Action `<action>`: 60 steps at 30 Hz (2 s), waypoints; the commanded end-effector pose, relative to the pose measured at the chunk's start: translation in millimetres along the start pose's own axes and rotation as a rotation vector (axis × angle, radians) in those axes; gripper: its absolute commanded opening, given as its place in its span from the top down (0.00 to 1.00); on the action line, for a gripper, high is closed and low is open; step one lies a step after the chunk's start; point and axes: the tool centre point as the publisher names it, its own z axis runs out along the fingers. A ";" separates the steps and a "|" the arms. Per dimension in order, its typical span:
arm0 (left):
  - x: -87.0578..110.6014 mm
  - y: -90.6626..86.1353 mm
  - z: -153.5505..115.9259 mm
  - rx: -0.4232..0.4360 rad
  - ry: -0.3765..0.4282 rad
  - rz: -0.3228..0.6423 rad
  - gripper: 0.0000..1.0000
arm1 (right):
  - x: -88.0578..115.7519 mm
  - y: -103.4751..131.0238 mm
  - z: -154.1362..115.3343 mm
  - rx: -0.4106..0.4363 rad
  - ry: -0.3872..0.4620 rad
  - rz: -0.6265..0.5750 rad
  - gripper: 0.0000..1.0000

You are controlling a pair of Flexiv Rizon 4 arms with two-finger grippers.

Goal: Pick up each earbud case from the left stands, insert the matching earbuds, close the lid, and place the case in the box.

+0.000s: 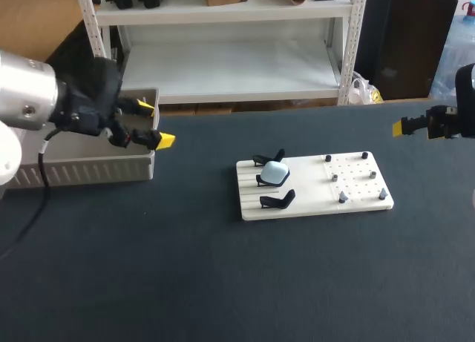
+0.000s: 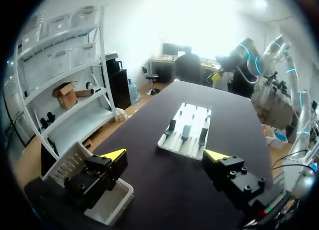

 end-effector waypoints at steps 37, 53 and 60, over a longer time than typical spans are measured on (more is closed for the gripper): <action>23.0 -46.0 149.1 0.338 -0.072 0.192 0.27 | -0.4 -0.3 0.4 -0.002 0.001 0.000 0.00; 21.9 -50.1 197.5 0.370 -0.092 0.175 0.46 | -0.4 -0.3 0.4 -0.002 0.001 0.000 0.00; 18.0 -50.3 208.2 0.382 -0.116 0.160 0.51 | -0.4 -0.3 0.4 -0.002 0.001 0.000 0.00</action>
